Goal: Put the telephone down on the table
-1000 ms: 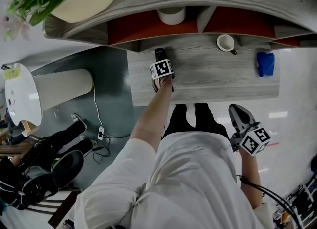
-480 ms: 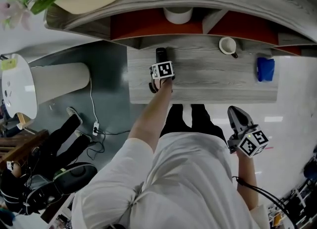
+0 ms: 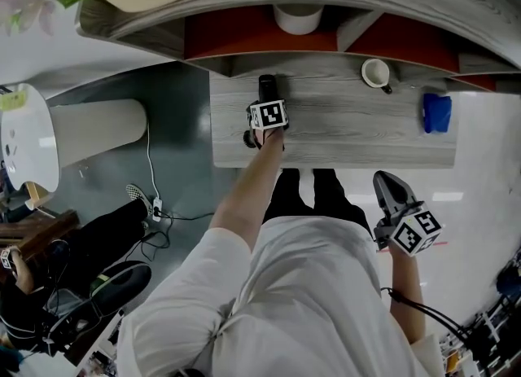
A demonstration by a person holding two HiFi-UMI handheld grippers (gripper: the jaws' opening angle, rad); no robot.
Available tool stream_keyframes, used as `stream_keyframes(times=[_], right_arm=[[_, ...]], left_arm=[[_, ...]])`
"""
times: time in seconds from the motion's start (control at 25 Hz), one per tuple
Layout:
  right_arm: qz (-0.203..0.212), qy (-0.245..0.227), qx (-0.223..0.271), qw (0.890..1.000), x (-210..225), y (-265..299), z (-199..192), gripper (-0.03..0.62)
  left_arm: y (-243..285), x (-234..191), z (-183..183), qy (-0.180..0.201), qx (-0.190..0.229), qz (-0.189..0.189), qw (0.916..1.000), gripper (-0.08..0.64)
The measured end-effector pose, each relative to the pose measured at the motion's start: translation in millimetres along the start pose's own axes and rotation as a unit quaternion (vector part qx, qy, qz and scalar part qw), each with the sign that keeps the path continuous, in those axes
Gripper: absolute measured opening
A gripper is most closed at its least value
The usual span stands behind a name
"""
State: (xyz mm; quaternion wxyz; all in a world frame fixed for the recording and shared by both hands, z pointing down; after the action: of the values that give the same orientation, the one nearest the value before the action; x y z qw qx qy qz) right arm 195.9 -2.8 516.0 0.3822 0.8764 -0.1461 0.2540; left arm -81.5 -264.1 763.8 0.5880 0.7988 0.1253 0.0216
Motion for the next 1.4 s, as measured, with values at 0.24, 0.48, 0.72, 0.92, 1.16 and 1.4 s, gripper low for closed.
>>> stream_keyframes(times=[0.24,0.48,0.72,0.92,1.16,1.4], right_arm=[[0.004,-0.012,0.001,1.000,-6.4,1.9,1.9,0.017],[0.010,-0.032,0.009,0.999,-17.0,4.5,7.0,0.017],[0.008,-0.046,0.025,0.999,-27.7,3.6,15.4,0.017],[0.013,-0.056,0.039,0.998,-39.0,6.5,16.5,0.017],[0.012,-0.058,0.058,0.997,-52.1,5.4,9.4,0.017],[0.003,-0.050,0.061,0.997,-60.6,3.1,-10.3,0.017]], left_arm=[[-14.9,-5.5,-3.0,-0.005,0.035,-0.013,0.9993,0.356],[-52.0,-13.3,-9.0,-0.024,0.064,-0.052,0.9963,0.362],[-120.6,-32.4,-10.7,-0.051,0.120,-0.089,0.9874,0.360],[-178.5,-52.0,-20.4,-0.077,0.169,-0.144,0.9721,0.298],[-238.2,-81.3,-38.8,-0.126,0.229,-0.178,0.9486,0.146],[-267.8,-90.8,-57.9,-0.156,0.263,-0.221,0.9260,0.009]])
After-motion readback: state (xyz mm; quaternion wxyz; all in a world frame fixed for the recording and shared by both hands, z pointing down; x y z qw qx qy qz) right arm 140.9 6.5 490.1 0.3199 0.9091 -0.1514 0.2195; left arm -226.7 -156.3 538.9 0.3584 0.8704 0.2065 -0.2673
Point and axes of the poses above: the fingertips, and each gripper's own axes: y forward along the fingers, x to its right, z out of its top, the point moved 8 cm from there along -y, backward along the fingers, and after that the axes turned 5 degrees about -x, right-handed, at the moved point
